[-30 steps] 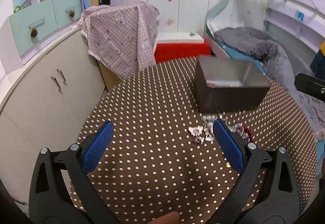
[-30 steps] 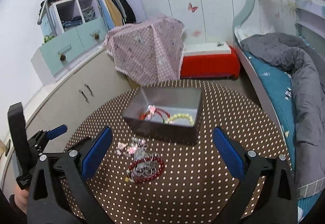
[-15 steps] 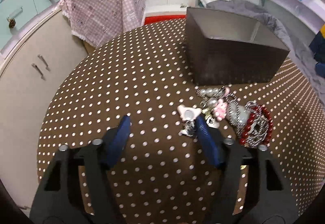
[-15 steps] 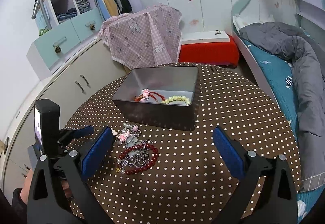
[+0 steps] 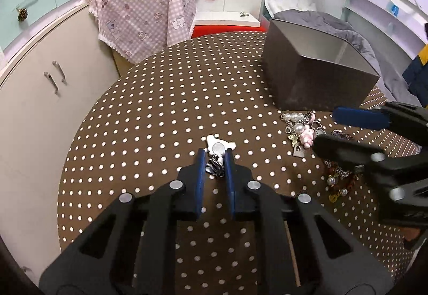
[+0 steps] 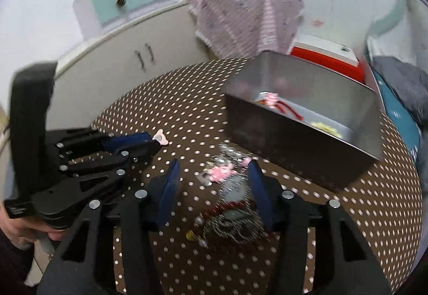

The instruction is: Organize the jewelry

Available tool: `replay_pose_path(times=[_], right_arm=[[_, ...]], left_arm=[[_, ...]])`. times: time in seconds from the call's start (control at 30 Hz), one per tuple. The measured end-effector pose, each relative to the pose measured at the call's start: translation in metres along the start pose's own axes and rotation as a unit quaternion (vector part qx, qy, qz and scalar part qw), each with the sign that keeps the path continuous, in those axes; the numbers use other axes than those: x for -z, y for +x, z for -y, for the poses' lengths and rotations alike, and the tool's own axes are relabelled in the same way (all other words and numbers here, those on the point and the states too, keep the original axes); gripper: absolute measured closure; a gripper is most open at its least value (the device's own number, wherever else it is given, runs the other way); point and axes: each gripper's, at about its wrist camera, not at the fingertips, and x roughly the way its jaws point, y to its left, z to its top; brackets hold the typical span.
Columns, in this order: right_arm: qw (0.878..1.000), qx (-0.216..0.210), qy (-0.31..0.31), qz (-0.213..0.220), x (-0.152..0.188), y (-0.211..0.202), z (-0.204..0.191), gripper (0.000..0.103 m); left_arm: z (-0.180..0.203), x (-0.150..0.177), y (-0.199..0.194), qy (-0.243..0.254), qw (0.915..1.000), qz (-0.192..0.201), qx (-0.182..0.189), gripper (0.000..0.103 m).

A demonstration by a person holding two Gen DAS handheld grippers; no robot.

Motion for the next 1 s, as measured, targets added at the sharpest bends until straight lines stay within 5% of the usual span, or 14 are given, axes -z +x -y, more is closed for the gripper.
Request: replay_pose_path(times=[0.37, 0.57, 1.0], right_arm=[[0.997, 0.012, -0.065, -0.038, 0.006, 0.019, 0.007, 0.08], [0.994, 0.0, -0.101, -0.04, 0.005, 0.024, 0.002, 0.081], [0.996, -0.011, -0.079, -0.026, 0.006, 0.012, 0.003, 0.09]], left_arm=[[-0.006, -0.005, 0.006, -0.008, 0.9999, 0.0, 0.008, 0.088], [-0.008, -0.005, 0.007, -0.008, 0.9999, 0.0, 0.008, 0.088], [0.0, 0.0, -0.002, -0.005, 0.9998, 0.012, 0.018, 0.089]])
